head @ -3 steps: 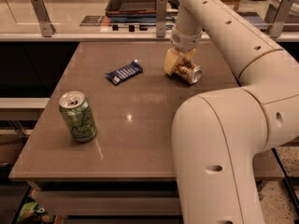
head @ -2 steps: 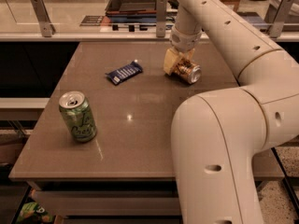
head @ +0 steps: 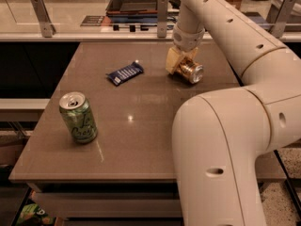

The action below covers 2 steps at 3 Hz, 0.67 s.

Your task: Place orange can upright

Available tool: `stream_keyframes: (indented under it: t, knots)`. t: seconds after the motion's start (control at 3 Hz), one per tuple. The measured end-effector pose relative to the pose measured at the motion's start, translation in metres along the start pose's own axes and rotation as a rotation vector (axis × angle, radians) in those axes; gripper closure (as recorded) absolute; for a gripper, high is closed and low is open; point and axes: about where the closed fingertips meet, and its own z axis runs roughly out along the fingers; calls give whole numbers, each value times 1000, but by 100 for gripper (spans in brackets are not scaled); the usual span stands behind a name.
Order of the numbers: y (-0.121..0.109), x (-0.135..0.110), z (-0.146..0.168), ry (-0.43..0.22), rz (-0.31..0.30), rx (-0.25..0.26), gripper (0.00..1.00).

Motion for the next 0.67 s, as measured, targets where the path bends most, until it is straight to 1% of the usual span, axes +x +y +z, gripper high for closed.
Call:
stream_keyframes:
  t: [0.33,0.67]
  knots:
    - [-6,9,-12,-18,40,28,100]
    - [-5,19,-25,-36,70,61,100]
